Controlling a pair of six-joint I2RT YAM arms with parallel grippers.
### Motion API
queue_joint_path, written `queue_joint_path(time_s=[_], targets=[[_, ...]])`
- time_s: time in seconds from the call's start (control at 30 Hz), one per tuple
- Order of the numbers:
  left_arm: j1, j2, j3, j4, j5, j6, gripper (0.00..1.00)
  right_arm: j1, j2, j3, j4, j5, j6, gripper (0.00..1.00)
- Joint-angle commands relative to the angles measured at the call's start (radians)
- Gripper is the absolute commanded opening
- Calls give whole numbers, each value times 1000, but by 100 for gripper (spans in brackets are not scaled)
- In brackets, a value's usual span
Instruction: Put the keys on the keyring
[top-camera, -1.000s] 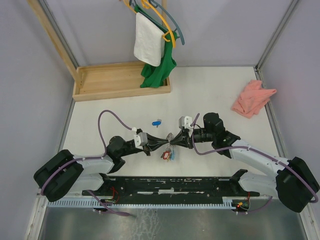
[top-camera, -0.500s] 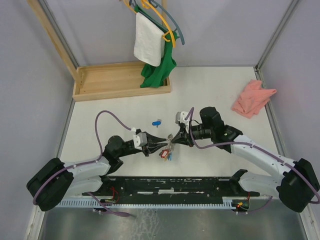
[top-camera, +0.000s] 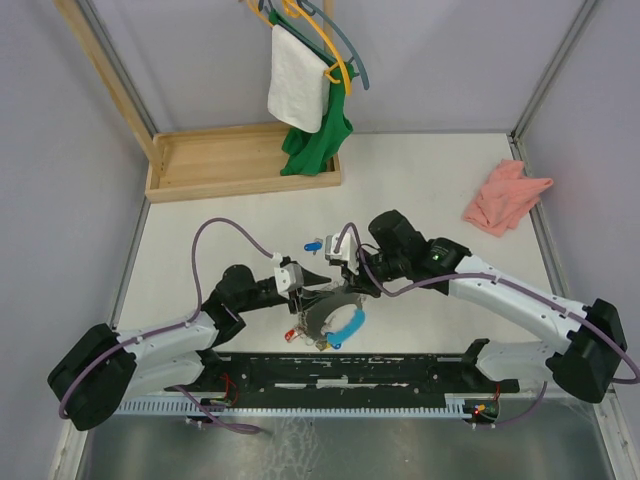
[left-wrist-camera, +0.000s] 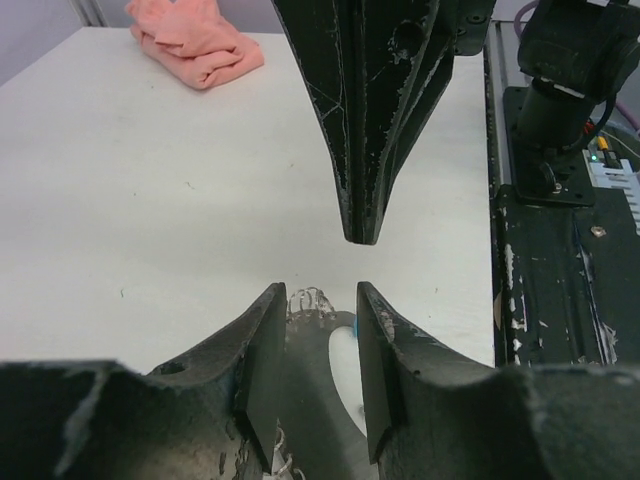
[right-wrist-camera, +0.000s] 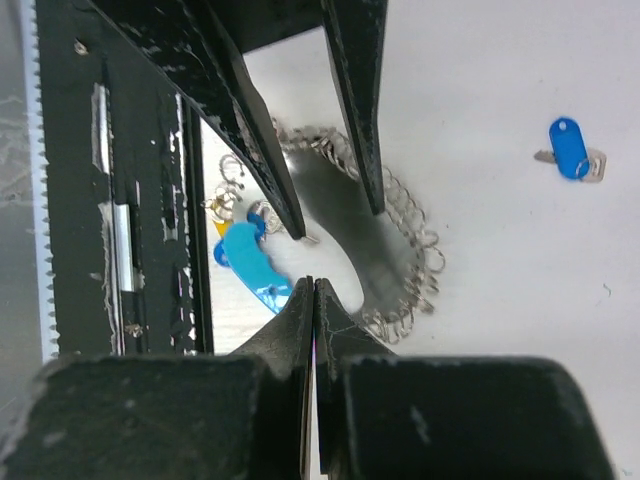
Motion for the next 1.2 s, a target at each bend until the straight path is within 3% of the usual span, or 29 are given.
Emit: queue_joint_path(time_s=[0.0, 0.1, 0.27, 0.43, 0.6, 0.8, 0.97, 1.17], targets=[[4, -41, 18, -21, -83, 4, 40, 5, 11, 12, -15, 91, 13, 2], [4, -95, -7, -70, -241, -113, 39, 17, 23, -29, 43, 115, 77, 12], [4, -215, -14, -345, -486, -393, 44, 42, 127, -58, 136, 192, 264, 29], [4, -320, -41, -582, -618, -639, 52, 62, 269, -44, 170, 234, 437, 30], [4, -350, -63, -689, -638, -781, 54, 62, 382, -48, 175, 221, 517, 31], [3, -284, -81, -692, -587, -904, 54, 27, 497, -19, 113, 273, 546, 32], [4, -206, -94, -616, -536, -934, 53, -81, 545, -17, 80, 307, 550, 32], [3, -136, -86, -519, -513, -943, 55, -173, 489, -13, 67, 397, 526, 35]])
